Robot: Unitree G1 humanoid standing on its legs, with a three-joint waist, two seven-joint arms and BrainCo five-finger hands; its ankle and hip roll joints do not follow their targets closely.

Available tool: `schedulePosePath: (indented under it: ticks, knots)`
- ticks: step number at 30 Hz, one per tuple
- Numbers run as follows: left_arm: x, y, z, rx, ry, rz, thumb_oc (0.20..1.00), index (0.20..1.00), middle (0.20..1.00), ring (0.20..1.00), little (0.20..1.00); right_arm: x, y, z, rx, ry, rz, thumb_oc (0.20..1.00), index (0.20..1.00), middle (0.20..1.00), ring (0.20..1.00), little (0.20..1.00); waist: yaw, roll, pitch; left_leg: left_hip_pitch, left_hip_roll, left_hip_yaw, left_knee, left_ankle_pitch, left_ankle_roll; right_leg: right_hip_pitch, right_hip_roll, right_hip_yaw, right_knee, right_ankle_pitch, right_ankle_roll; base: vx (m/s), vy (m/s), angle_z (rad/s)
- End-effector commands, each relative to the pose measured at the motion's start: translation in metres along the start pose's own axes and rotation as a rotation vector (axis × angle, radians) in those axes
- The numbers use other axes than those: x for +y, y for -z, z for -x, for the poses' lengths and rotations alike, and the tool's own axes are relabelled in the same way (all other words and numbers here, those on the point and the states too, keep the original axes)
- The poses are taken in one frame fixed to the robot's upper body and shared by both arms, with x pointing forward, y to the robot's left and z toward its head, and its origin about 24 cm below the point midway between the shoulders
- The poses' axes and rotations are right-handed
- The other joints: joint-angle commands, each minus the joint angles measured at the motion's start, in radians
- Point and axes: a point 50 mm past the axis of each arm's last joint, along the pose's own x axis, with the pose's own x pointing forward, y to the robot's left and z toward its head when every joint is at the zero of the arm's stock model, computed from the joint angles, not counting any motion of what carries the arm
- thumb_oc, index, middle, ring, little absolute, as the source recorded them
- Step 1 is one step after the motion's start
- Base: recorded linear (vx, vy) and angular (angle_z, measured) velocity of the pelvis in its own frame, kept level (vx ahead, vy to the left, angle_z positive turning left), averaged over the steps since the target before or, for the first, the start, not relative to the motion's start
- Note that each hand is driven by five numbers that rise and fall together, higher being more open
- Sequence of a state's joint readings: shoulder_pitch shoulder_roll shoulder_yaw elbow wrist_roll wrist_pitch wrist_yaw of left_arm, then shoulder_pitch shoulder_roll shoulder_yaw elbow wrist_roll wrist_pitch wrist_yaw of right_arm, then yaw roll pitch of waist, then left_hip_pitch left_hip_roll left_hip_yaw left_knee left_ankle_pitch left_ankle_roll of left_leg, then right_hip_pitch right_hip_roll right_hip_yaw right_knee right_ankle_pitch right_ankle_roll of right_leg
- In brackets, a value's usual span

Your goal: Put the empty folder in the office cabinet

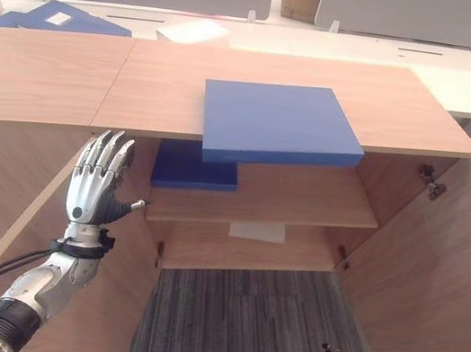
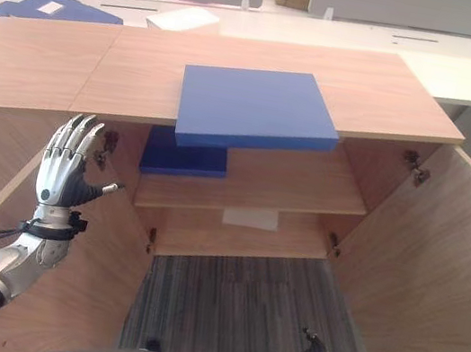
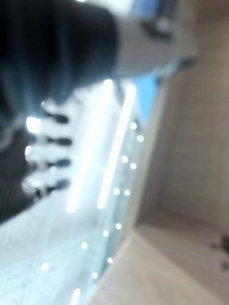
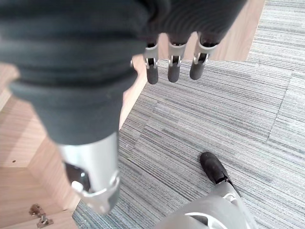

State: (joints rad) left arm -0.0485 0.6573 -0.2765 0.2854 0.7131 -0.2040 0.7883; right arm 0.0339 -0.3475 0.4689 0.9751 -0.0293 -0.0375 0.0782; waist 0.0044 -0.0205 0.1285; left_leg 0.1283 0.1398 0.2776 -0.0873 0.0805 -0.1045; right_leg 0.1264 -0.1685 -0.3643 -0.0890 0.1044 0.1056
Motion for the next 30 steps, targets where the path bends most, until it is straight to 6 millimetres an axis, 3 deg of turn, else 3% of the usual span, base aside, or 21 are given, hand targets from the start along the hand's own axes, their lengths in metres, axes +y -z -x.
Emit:
schedulePosePath:
  ticks: [1,6,16,18,24,30]
  knots:
    - [0.010,-0.012,-0.030,-0.155,-0.114,-0.047,1.000,1.000,1.000,1.000,1.000,-0.024,-0.020,-0.003,-0.051,0.060,0.032,1.000,1.000,1.000,1.000,1.000,0.002,0.041,0.012,0.028,0.068,-0.002,0.000,-0.090,-0.005,0.046,-0.053,0.036,0.002,-0.093,0.054,0.00,0.000,0.00]
    - [0.002,-0.021,-0.030,-0.183,-0.120,-0.045,1.000,1.000,1.000,1.000,1.000,-0.022,-0.021,-0.004,-0.056,0.062,0.039,1.000,1.000,1.000,1.000,1.000,-0.007,0.036,0.011,0.034,0.067,0.002,0.000,-0.094,-0.004,0.047,-0.052,0.043,0.002,-0.093,0.057,0.01,0.011,-0.03]
    - [-0.013,-0.047,-0.047,-0.277,-0.140,-0.023,1.000,1.000,1.000,1.000,1.000,-0.015,-0.021,-0.005,-0.057,0.054,0.051,1.000,1.000,1.000,1.000,1.000,-0.042,0.024,0.004,0.046,0.061,0.024,0.000,-0.107,0.002,0.044,-0.052,0.066,0.002,-0.087,0.067,0.03,0.023,-0.07]
    - [-0.016,-0.055,-0.061,-0.298,-0.159,-0.031,1.000,1.000,1.000,1.000,1.000,-0.010,-0.018,-0.005,-0.050,0.051,0.051,1.000,1.000,1.000,1.000,1.000,-0.065,0.021,0.000,0.055,0.061,0.042,0.000,-0.111,0.004,0.040,-0.052,0.080,0.002,-0.082,0.074,0.06,0.030,-0.12]
    - [-0.018,-0.058,-0.075,-0.291,-0.170,-0.049,1.000,1.000,1.000,1.000,1.000,-0.007,-0.014,-0.004,-0.044,0.053,0.051,1.000,1.000,1.000,1.000,1.000,-0.090,0.019,-0.005,0.062,0.058,0.061,0.000,-0.117,0.008,0.033,-0.050,0.098,0.002,-0.080,0.078,0.03,0.010,-0.15]
    - [-0.023,-0.049,-0.084,-0.252,-0.152,-0.095,1.000,1.000,1.000,1.000,1.000,-0.006,-0.009,-0.003,-0.039,0.056,0.054,1.000,1.000,1.000,1.000,1.000,-0.122,0.019,-0.010,0.072,0.056,0.090,0.000,-0.121,0.010,0.026,-0.047,0.118,0.002,-0.080,0.080,0.03,0.013,-0.15]
